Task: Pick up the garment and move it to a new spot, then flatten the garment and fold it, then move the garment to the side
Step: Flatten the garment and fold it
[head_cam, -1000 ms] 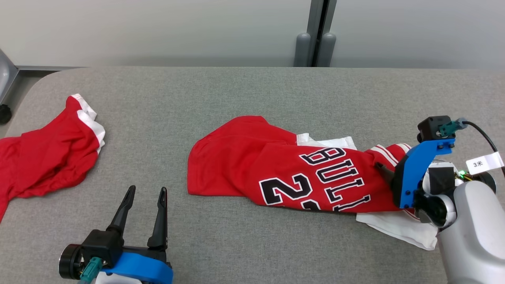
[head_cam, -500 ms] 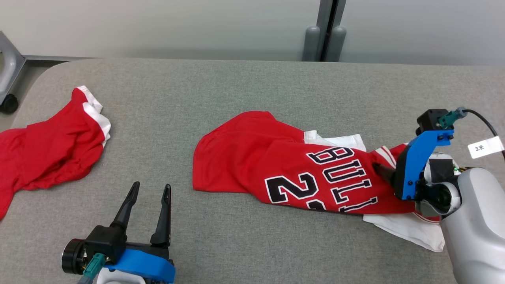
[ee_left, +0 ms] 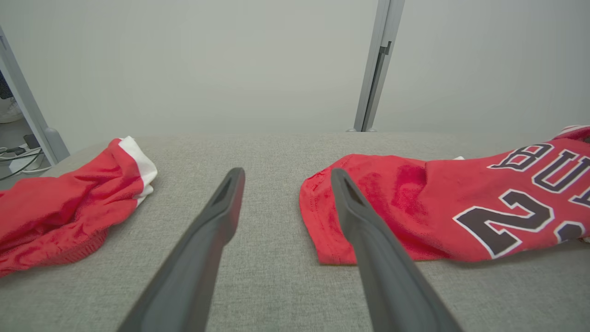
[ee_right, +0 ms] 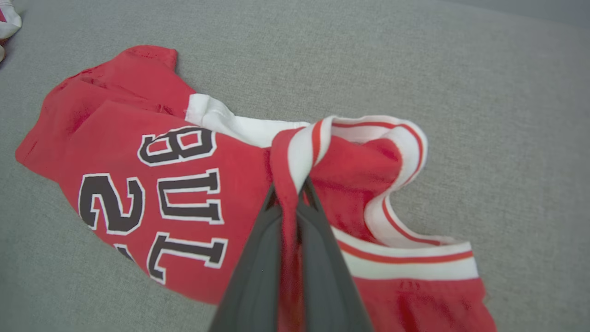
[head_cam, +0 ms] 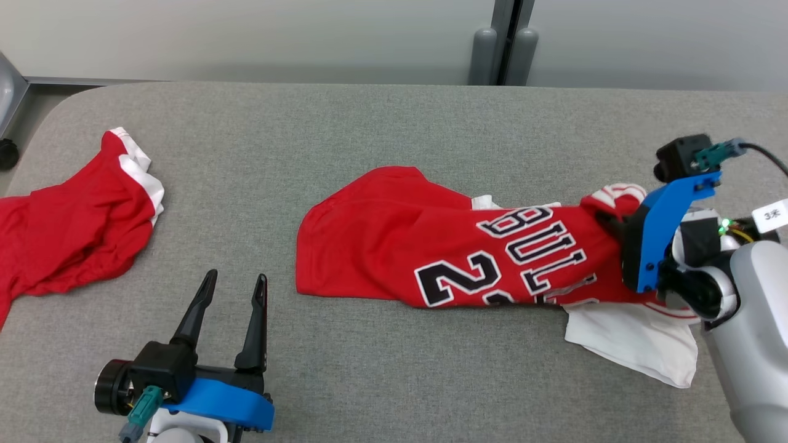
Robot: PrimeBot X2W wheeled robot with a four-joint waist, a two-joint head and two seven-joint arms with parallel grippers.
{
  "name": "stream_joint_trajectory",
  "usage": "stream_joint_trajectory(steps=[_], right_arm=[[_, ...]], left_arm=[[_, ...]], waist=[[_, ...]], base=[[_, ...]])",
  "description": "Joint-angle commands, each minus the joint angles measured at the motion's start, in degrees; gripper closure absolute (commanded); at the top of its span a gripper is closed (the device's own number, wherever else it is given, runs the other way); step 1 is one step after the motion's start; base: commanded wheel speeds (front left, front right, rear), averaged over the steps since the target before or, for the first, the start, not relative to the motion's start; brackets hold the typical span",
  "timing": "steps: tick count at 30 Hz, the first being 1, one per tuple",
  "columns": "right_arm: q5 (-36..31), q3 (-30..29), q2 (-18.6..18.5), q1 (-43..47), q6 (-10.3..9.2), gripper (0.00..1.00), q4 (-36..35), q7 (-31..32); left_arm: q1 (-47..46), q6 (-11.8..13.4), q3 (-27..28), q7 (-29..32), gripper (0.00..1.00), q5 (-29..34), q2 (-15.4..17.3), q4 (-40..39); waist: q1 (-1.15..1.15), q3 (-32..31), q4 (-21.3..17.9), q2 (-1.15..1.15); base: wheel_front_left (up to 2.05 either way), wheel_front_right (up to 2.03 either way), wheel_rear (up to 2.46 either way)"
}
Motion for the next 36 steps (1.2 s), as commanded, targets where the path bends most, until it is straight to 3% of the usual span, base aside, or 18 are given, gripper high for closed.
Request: stream_joint_trajectory(steps=[1, 8, 19, 20, 29, 36], right_arm=[[-0.4, -0.09, -0.55, -0.85, 0.01, 1.0, -0.34, -0.53], [-3.97, -2.6, 1.62, -6.28, 0.01, 1.0, 1.26, -9.4], [-10.15, -5.83, 3.61, -18.44, 0.01, 1.0, 13.87, -24.34], [-10.68, -5.8, 3.8, -19.11, 0.01, 0.01, 15.11, -25.64], [-12.24, -4.91, 3.21, -18.7, 0.01, 0.0, 22.27, -37.07], [-8.57, -1.64, 4.41, -11.19, 0.01, 0.0, 19.42, -44.97]], left_arm=[[-0.92, 0.01, 0.11, -0.15, 0.0, 0.13, 0.01, -0.22], [-1.7, -0.24, -0.29, -0.15, 0.0, 0.46, -0.15, -1.08], [-4.64, -1.09, -2.21, -0.15, 0.0, 0.95, -1.35, -0.96], [-4.8, -1.17, -2.25, -0.15, 0.0, 0.97, -1.43, -0.88], [-4.25, -1.28, -1.87, -0.15, 0.0, 1.19, -2.13, -0.03], [-1.51, -0.95, -0.93, -0.15, 0.0, 1.26, -1.4, 0.39]], waist=[[0.0, 0.0, -0.03, 0.0], [0.0, 1.34, 0.15, 0.0], [0.0, 4.96, 4.13, 0.0], [0.0, 5.1, 4.33, 0.0], [0.0, 3.53, 3.91, 0.0], [0.0, -1.0, 0.47, 0.0]], base=[[0.0, 0.0, 0.0], [0.0, 0.0, 0.0], [0.0, 0.0, 0.0], [0.0, 0.0, 0.0], [0.0, 0.0, 0.0], [0.0, 0.0, 0.0]])
